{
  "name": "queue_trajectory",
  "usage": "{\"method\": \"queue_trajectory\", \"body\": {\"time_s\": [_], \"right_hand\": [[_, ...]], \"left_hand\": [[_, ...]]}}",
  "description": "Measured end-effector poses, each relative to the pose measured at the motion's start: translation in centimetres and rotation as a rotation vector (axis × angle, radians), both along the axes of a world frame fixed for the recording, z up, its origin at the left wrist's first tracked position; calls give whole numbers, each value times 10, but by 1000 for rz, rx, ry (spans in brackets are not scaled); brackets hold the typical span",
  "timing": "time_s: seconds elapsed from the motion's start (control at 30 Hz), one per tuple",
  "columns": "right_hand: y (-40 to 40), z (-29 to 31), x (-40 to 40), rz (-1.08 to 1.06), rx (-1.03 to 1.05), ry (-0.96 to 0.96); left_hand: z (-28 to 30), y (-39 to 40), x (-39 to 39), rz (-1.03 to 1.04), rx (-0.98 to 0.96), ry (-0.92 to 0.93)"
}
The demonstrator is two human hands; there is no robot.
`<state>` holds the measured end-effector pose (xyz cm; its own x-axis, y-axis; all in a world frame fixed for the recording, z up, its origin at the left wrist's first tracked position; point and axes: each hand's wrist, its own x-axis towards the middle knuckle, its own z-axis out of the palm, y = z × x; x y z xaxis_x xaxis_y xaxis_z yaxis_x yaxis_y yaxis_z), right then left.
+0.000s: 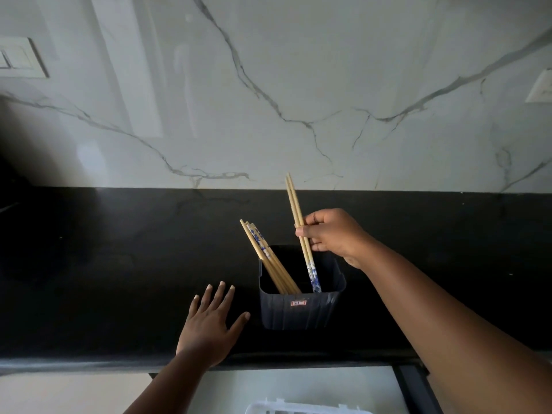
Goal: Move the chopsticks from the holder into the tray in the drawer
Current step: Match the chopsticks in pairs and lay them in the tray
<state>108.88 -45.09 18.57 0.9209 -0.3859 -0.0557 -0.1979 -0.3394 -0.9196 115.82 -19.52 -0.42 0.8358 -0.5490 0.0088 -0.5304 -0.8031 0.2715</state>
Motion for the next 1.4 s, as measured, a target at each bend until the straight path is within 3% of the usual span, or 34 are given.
{"method": "queue_trajectory", "body": {"time_s": [0.1,0.17,0.27,0.33,0.4,0.6,0.8,1.4], "right_hand": [[-2,27,-13,-35,86,-125],[-2,44,-20,-40,139,-183],[3,63,-30,-25,233,-241],[11,71,-34,13,280,-243],[23,74,-38,57,285,-220],[62,67,-48,133,310,-193],[78,56,-61,140,367,-203],[78,50,-68,120,403,-187]], "left_hand": [[8,0,4,-4,-33,130],[26,-2,4,87,-301,224],[81,-6,3,225,-831,108],[134,-13,-3,189,-1096,103],[187,-22,-11,63,-1227,185],[270,-54,-39,-213,-1113,571],[269,-53,-53,-98,-1206,796],[257,-58,-47,-72,-1253,945]]}}
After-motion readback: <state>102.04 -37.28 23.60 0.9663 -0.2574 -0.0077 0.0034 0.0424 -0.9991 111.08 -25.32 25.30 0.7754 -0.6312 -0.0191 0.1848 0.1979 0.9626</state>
